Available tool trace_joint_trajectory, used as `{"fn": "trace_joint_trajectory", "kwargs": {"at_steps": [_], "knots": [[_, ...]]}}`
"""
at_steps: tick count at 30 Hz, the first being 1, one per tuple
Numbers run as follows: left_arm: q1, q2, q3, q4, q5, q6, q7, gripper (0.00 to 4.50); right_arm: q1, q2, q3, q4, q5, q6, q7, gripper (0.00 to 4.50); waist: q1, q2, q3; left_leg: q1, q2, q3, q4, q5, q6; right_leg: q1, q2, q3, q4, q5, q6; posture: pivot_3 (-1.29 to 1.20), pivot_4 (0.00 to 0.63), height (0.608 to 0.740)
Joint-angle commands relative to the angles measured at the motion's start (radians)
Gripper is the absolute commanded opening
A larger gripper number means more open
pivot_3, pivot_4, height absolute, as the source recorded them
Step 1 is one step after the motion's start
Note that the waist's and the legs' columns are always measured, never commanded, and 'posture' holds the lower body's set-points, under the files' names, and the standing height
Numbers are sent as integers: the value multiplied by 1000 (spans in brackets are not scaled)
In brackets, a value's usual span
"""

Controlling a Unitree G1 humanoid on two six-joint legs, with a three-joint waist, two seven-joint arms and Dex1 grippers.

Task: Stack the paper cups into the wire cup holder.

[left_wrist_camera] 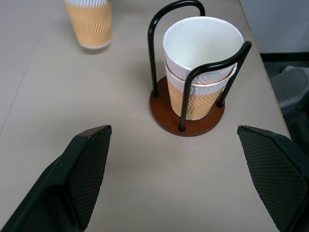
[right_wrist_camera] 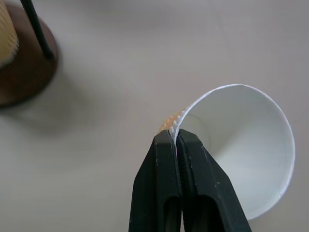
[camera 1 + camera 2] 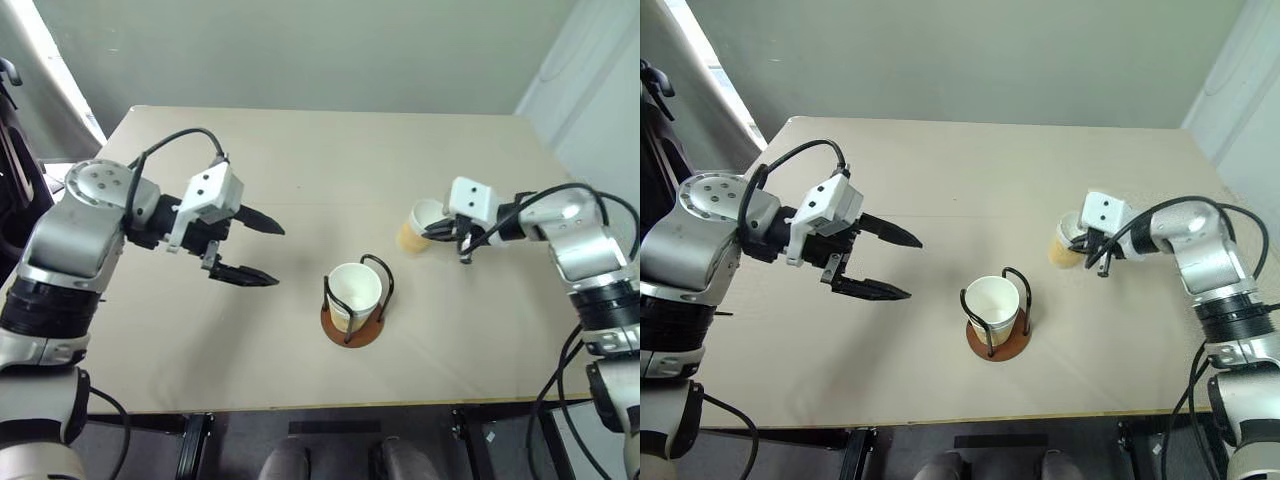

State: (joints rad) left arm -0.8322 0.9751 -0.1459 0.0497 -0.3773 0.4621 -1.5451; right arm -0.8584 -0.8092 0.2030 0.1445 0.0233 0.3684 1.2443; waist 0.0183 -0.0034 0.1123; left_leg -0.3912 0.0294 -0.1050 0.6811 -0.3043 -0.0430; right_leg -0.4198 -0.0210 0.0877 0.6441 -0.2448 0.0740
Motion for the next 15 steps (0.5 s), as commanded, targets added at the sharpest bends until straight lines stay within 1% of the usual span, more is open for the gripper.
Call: {"fn": "trace_joint_trajectory", "kwargs": {"at_steps": [1, 5, 10, 15], "knots": [[-35, 3, 21, -1, 6, -17, -9, 4500, -34, -39, -57, -92, 54, 64, 28, 39, 0, 0, 0, 0, 0, 0, 0, 0, 0, 0, 0, 0, 0, 0, 0, 0, 150, 740], [-45, -5, 18, 6, 11, -18, -15, 4500, -53, -83, -86, -195, 127, 174, 71, 39, 0, 0, 0, 0, 0, 0, 0, 0, 0, 0, 0, 0, 0, 0, 0, 0, 150, 740], [-63, -19, 11, 14, 10, -14, -27, 4500, -137, -118, -141, -358, 305, 416, 104, 39, -2, 1, 0, 0, 0, 0, -1, 0, 0, -1, 0, 0, -1, 0, 0, 0, 150, 740], [-75, -29, 7, 18, 10, -7, -37, 4500, -202, -101, -192, -459, 478, 617, 65, 39, -3, 0, 0, 0, 0, 0, -1, 0, 0, -1, 1, 0, -1, -1, -2, 0, 150, 740]]}}
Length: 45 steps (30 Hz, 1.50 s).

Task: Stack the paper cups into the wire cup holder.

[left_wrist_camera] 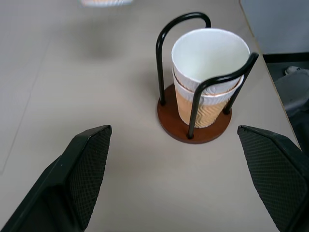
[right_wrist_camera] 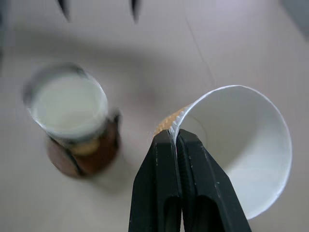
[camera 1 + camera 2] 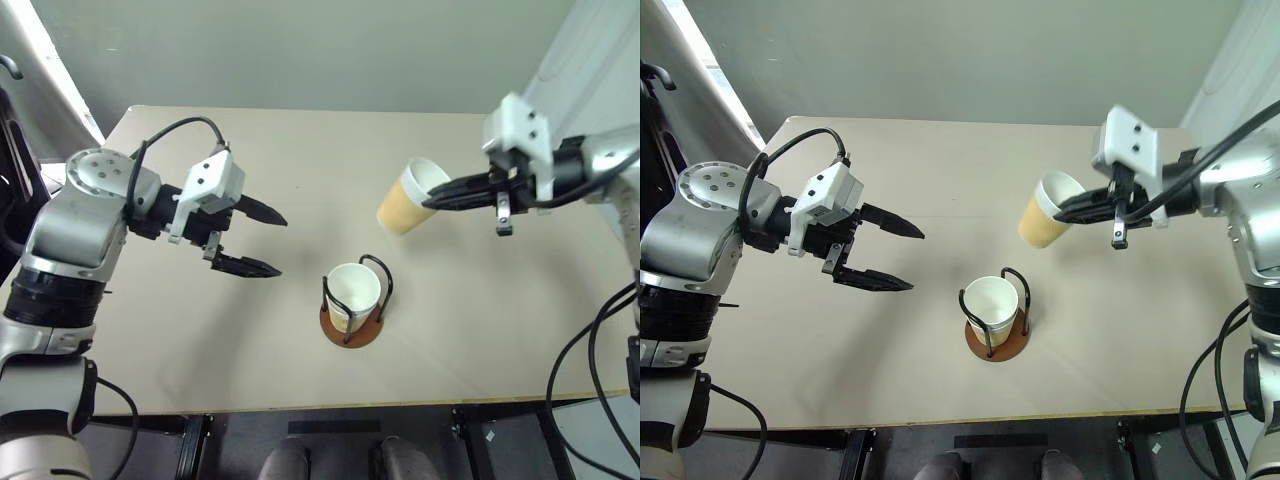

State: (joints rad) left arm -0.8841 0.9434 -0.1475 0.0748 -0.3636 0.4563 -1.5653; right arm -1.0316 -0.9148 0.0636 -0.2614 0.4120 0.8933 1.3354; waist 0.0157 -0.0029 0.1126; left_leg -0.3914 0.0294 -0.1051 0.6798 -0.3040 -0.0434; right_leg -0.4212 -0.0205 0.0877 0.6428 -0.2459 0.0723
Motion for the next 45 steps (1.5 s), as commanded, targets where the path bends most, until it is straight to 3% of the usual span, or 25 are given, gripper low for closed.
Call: {"fn": "trace_joint_trajectory", "kwargs": {"at_steps": [1, 5, 11, 21, 45], "knots": [[-27, 0, 7, -5, -1, -1, -17, 4500, -41, 11, -61, -63, 118, 122, -38, 39, 0, 0, 0, 0, 0, 0, 0, 0, 0, 0, 0, 0, 0, 0, 0, 0, 150, 740], [-34, -3, 4, 2, 1, -1, -23, 4500, -70, 34, -96, -104, 240, 232, -83, 39, 0, 0, 0, 0, 0, 0, 0, 0, 0, -1, 0, 0, 1, 0, 0, 0, 150, 740], [-40, -11, -5, 5, 3, -3, -24, 4500, -26, 21, -84, -156, 311, 253, -125, 39, 0, 0, 0, 0, 0, -1, 0, 0, 0, -1, 0, 0, 1, -1, 0, 0, 150, 740], [-46, -20, -12, 15, 7, -12, -26, 4500, 56, -23, -27, -215, 310, 185, -134, 39, -1, 0, 0, 0, 0, -1, 0, 0, 0, -1, 0, 0, 1, 0, 0, 0, 150, 740], [-57, -32, -10, 31, 24, -30, -22, 4500, 120, 1, 56, -217, 319, 129, -156, 39, -1, 0, 0, 0, 0, -1, 1, 0, 0, -1, 0, 0, 2, 0, 0, 0, 150, 740]]}}
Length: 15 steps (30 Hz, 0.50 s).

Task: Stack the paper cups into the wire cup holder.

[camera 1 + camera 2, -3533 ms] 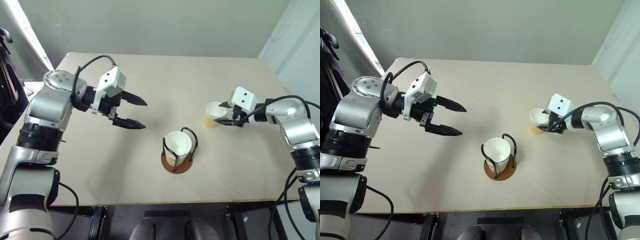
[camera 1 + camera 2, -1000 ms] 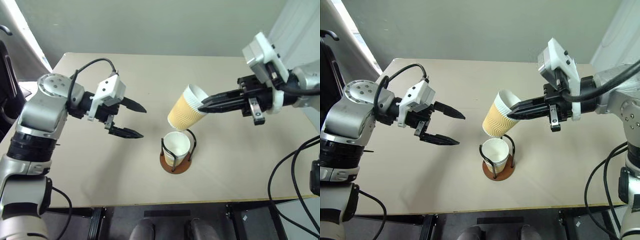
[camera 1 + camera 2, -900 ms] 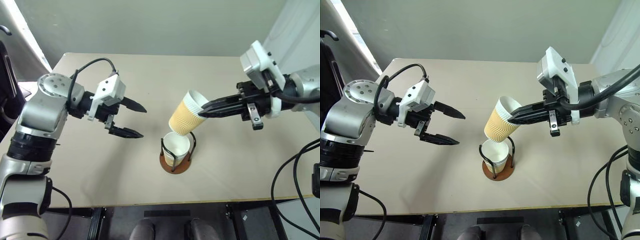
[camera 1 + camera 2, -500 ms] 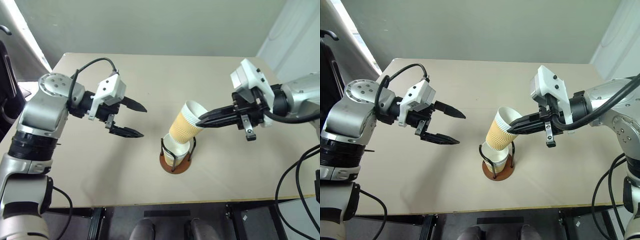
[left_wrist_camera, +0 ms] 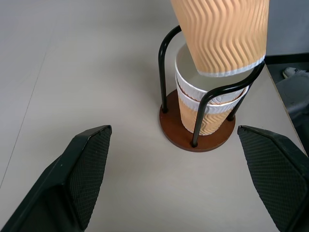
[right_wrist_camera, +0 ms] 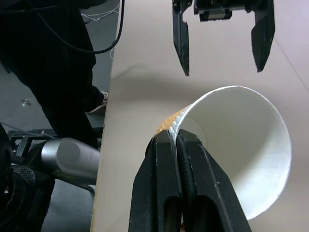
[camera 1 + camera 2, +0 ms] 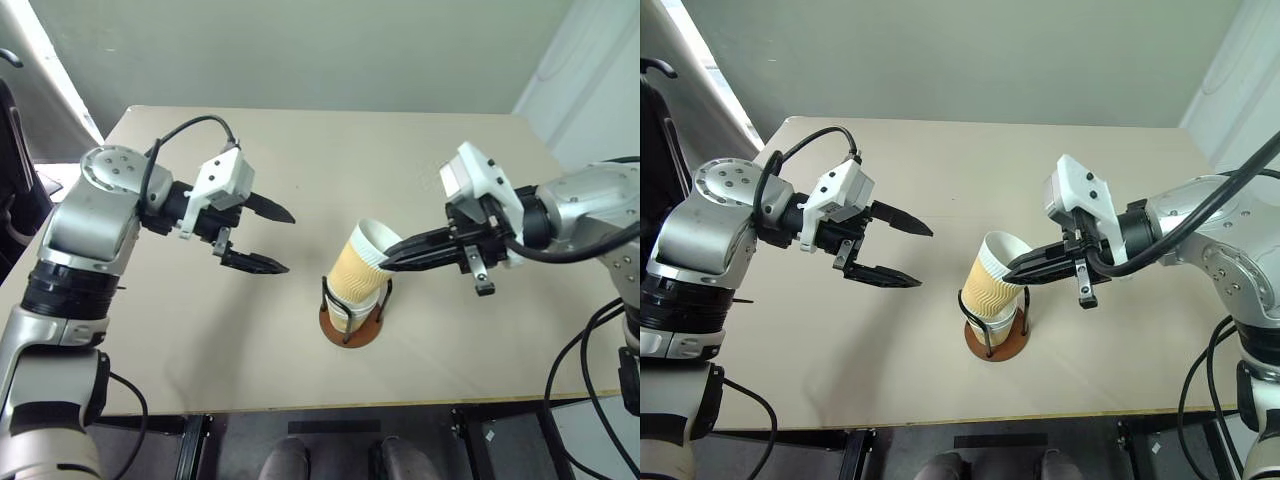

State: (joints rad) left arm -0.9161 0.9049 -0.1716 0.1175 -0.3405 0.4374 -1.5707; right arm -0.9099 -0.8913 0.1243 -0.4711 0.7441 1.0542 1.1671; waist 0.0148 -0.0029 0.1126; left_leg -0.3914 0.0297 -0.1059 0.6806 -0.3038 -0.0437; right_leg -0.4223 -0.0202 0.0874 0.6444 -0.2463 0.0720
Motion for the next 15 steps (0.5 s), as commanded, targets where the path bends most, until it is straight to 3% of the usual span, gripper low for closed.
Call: {"fn": "trace_joint_trajectory", "kwargs": {"at_steps": [1, 15], "knots": [[-25, 7, 15, -12, 0, -11, -16, 4500, 0, -27, -1, -6, -17, -38, 15, 39, 0, 0, 0, 0, 0, 0, 0, 0, 0, 0, 0, 0, 0, 0, 0, 0, 150, 740], [-20, 7, 20, -19, -1, -10, -7, 4500, 25, -63, 52, -4, -110, -148, 57, 39, 0, 0, 0, 0, 0, 0, 0, 0, 0, 0, 0, 0, 0, 0, 0, 0, 150, 740]]}}
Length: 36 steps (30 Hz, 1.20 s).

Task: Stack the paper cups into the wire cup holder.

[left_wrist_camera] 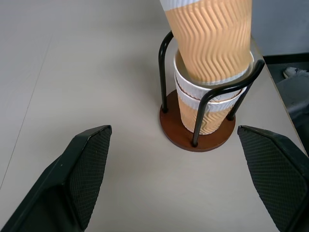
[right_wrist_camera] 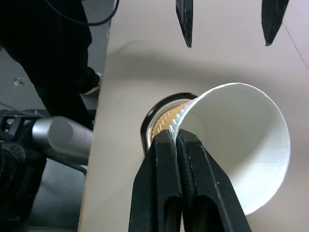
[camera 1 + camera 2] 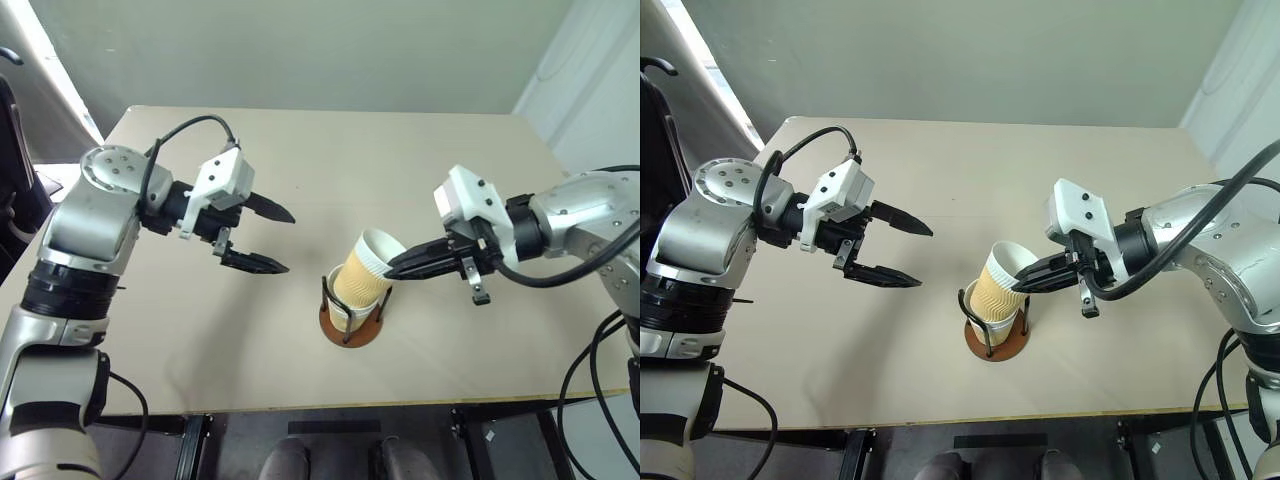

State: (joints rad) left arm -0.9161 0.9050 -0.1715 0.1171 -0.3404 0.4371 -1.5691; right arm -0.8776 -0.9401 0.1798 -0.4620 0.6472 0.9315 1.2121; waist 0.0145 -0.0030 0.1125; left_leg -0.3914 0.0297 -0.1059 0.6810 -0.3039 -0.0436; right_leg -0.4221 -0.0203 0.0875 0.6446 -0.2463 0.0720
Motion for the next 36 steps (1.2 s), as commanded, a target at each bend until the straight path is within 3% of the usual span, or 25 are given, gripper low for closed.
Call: {"fn": "trace_joint_trajectory", "kwargs": {"at_steps": [1, 4, 7, 15, 23, 36], "knots": [[-21, 7, 20, -18, -1, -10, -8, 4500, -7, -14, -3, -14, -16, -28, 13, 39, 0, 0, 0, 0, 0, 0, 0, 0, 0, 0, 0, 0, 0, 0, 0, 0, 150, 740], [-22, 4, 19, -17, 1, -11, -6, 4500, -17, -5, 1, -13, -14, -18, 10, 39, 0, 0, 0, 0, 0, 0, 0, 0, 0, 0, 0, 0, 0, 0, 0, 0, 150, 740], [-20, 4, 18, -19, 1, -10, -5, 4500, -37, 18, -19, -15, 18, 15, -8, 545, -1, 0, 0, 0, 0, 0, 0, 0, 0, 0, 0, 0, 0, 0, 0, 0, 150, 740], [-8, 4, 21, -33, -5, -1, 1, 4500, -58, 46, -64, -17, 97, 75, -36, 3296, -1, 0, 0, 0, 0, 0, 0, 0, 0, 0, 0, 0, 0, 0, 0, 0, 150, 740], [11, 3, 38, -49, -22, 24, 25, 4500, -44, 97, -129, 8, 158, 126, -140, 3296, -1, 0, 0, 0, 0, 0, 0, 0, 0, 0, 0, 0, 0, 0, 0, 0, 150, 740], [141, 20, 134, -161, -84, 133, 164, 4500, 124, 149, -152, 231, -77, -87, -355, 3296, -1, 0, 0, 0, 0, 0, 1, 0, 0, 0, 0, 0, 1, 0, 0, 0, 150, 740]]}}
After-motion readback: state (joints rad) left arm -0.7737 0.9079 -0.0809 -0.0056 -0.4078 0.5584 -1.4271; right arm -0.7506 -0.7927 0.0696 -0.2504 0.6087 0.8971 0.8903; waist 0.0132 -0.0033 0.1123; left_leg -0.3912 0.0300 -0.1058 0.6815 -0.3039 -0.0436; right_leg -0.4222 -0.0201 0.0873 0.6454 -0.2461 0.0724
